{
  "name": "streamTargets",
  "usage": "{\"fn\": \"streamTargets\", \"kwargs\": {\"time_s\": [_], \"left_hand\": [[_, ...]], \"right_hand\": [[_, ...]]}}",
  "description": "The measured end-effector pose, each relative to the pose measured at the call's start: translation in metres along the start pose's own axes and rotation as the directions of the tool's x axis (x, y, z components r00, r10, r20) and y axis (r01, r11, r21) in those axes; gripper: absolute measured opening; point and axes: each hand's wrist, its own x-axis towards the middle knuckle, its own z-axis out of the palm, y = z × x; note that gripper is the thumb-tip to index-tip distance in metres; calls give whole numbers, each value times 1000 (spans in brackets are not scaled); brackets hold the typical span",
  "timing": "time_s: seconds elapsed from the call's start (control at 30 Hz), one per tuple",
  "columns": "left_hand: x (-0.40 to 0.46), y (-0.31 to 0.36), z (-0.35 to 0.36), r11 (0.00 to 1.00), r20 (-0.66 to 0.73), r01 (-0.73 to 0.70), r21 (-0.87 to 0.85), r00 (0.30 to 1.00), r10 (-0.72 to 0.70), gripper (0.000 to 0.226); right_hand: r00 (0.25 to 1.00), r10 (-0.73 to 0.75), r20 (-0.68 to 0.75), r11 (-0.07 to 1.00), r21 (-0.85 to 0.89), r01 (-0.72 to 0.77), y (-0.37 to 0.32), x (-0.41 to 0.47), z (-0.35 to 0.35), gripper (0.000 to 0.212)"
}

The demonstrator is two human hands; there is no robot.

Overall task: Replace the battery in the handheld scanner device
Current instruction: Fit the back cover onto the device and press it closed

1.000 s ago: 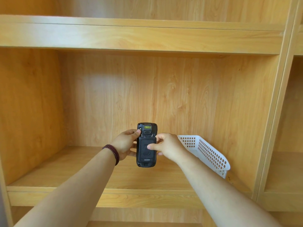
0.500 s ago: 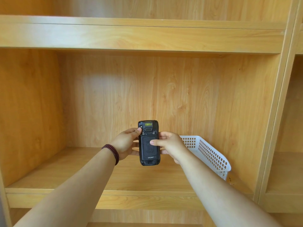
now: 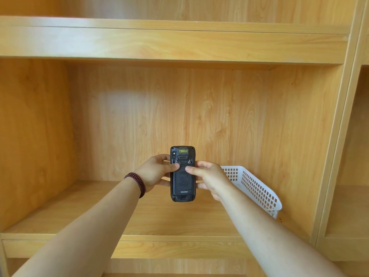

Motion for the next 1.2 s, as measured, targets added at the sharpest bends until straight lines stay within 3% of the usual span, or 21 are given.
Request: {"fn": "streamTargets", "kwargs": {"time_s": [0.23,0.47,0.77,0.93,1.03,1.2], "left_hand": [[3,-5,3,999,-22,33,31,999,-32,26],[4,-3,2,998,4,32,45,999,-33,26],[5,-6,0,999,34,34,-6,999,-33,28],[1,-6,1,1000,9,-7,0,1000,7,26],[1,-4,0,1000,2,-11,0,1000,11,25],[-1,-3,-4,1000,13,-7,17,1000,7,25]], "right_hand": [[998,53,-45,997,-51,-55,6,7,0,45],[999,32,-36,998,-57,-34,9,10,-1,32],[999,18,-37,998,-55,-20,15,16,-4,47],[992,-122,-43,985,-130,115,14,9,-3,50],[970,-242,31,935,-260,241,12,7,-6,41],[948,-287,134,846,-429,317,5,4,-10,30]]}}
